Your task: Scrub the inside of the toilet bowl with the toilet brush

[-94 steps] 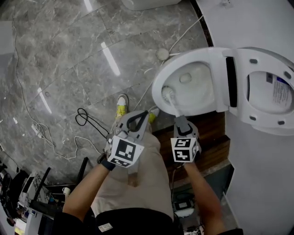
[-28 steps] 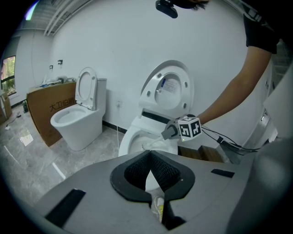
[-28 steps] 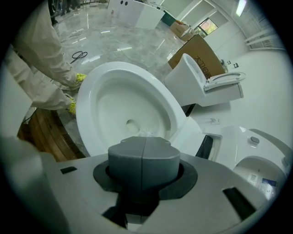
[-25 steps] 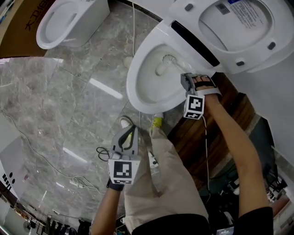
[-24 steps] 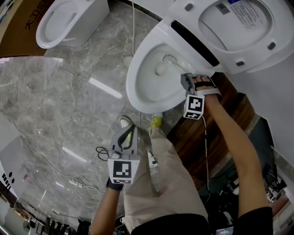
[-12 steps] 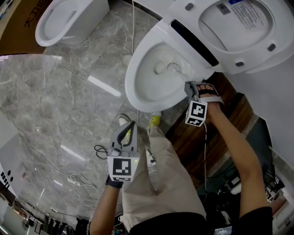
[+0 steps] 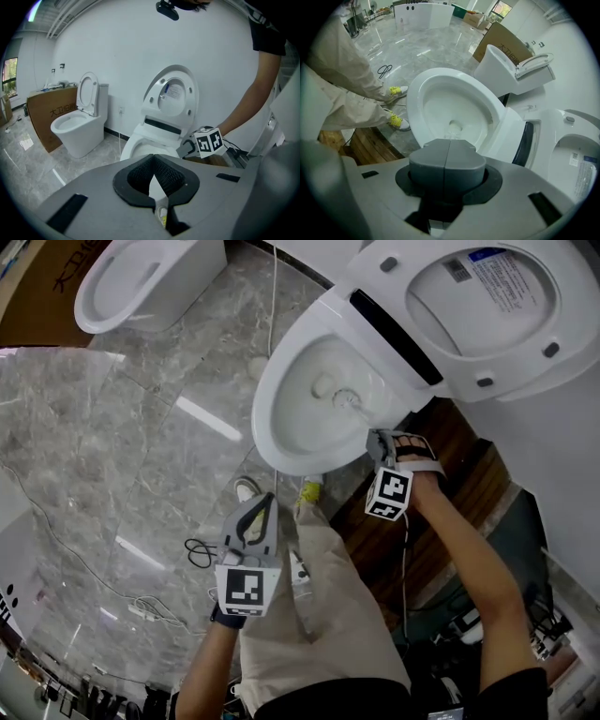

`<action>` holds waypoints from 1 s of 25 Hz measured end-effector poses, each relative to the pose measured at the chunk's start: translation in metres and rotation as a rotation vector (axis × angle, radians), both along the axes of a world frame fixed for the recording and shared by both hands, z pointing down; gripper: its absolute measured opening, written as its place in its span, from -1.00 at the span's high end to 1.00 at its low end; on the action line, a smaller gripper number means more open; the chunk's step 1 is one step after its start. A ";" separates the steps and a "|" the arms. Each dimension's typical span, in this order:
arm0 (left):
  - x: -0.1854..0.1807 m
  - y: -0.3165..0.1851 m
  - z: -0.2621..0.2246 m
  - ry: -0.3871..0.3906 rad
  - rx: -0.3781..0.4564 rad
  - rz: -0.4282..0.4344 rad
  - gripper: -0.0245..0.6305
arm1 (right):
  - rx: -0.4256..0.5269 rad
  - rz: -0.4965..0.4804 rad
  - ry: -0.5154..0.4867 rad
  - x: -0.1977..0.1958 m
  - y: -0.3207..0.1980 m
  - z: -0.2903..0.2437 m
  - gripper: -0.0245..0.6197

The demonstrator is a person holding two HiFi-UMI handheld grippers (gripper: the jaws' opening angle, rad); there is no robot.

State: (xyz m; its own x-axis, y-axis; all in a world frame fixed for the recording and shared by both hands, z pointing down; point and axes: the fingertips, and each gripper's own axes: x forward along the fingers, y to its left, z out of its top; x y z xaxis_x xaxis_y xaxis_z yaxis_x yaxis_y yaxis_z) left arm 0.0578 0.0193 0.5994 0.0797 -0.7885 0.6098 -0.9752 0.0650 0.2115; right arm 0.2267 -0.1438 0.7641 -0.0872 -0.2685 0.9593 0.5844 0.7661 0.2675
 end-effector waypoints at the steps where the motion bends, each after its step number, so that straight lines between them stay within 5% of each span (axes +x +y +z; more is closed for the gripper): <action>1: 0.000 -0.001 -0.001 -0.002 0.003 -0.001 0.87 | -0.010 0.007 -0.002 -0.002 0.003 0.000 0.44; 9: 0.004 -0.003 -0.003 0.006 0.014 -0.013 0.87 | -0.068 0.049 -0.001 -0.007 0.028 -0.002 0.44; 15: -0.001 0.001 0.000 0.007 0.009 -0.022 0.87 | -0.156 0.184 -0.012 -0.021 0.040 -0.004 0.44; 21: -0.010 0.011 0.000 0.004 0.001 -0.035 0.87 | -0.254 0.384 -0.053 -0.038 0.052 -0.008 0.43; 25: -0.009 0.011 0.001 0.008 0.002 -0.037 0.87 | -0.352 0.602 -0.098 -0.044 0.057 -0.014 0.43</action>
State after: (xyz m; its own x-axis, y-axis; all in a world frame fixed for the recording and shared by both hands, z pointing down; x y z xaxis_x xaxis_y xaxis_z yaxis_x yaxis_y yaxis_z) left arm 0.0491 0.0302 0.6002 0.0557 -0.7925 0.6073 -0.9705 0.1000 0.2196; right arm 0.1826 -0.0864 0.7504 -0.1116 0.0276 0.9934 0.0172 0.9995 -0.0258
